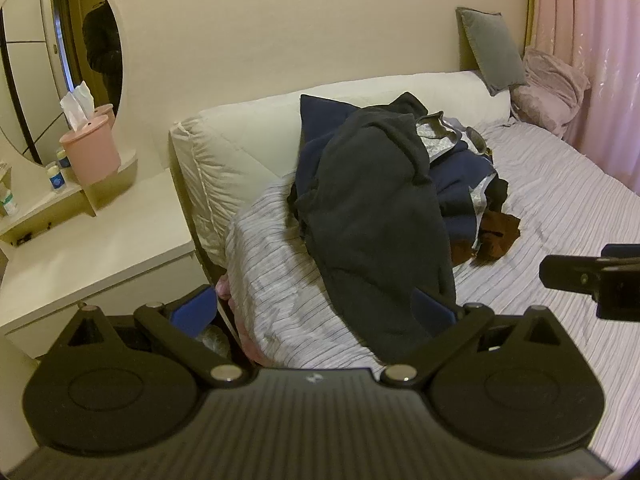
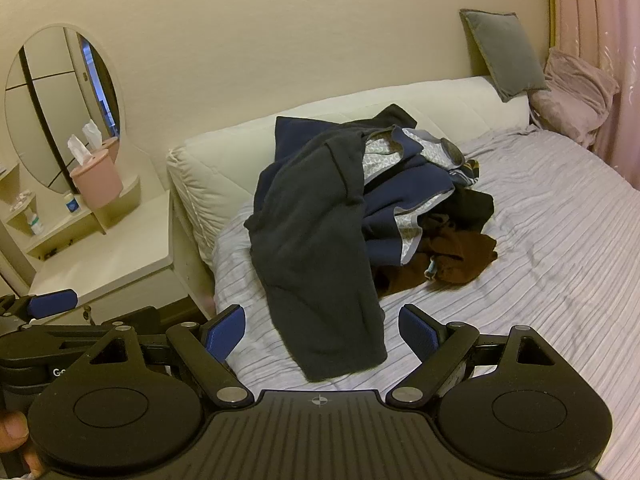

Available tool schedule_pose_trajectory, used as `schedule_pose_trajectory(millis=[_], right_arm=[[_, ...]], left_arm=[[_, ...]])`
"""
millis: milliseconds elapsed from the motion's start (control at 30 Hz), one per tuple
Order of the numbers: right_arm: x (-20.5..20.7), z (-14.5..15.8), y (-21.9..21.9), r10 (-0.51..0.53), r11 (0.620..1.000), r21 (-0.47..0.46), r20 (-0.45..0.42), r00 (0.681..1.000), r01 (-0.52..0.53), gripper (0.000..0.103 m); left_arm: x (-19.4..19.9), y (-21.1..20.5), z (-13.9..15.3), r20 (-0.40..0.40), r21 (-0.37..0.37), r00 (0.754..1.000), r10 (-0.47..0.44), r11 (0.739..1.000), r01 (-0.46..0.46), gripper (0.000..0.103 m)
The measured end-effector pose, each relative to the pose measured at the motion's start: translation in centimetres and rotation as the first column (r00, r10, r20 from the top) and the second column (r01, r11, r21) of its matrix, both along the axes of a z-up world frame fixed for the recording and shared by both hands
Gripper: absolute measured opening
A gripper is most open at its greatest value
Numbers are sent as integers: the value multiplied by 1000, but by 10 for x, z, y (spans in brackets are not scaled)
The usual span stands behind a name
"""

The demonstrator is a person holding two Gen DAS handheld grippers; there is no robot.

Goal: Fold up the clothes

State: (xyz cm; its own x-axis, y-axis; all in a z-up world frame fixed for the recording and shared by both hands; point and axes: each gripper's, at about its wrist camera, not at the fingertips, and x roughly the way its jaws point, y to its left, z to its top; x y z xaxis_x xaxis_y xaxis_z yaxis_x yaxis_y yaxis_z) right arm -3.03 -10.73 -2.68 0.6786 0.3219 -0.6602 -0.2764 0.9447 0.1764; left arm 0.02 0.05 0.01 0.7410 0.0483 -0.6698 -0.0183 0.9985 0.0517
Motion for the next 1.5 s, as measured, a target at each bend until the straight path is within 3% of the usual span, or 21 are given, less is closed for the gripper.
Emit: schedule_pose_trajectory(millis=[200,733,933,1133,1500], right_arm=[[-3,-2,1,0,1000,-5,1,1000,0,87],[0,-7,1,-4,1000,-9,-7,1000,4,87],[2,-9,1,-6,1000,-7,-11,1000,6,87],[3,-10,0,-10,1000,-9,-14,1000,10,87],[4,-12,2,-13,1000,-14,-24,1000,13,87]], left_arm=[[-3,1,-3,10,21,1000,7,1000,-7,101],[12,36,-16,-76,-114,995,65,991,-73,101],[11,28,-17,-47,-51,999,20,998,-22,100],[11,24,-17,-24,-52,998,-53,997,51,94],[15,26,-23,-79,-31,997,-16,999,14,95]])
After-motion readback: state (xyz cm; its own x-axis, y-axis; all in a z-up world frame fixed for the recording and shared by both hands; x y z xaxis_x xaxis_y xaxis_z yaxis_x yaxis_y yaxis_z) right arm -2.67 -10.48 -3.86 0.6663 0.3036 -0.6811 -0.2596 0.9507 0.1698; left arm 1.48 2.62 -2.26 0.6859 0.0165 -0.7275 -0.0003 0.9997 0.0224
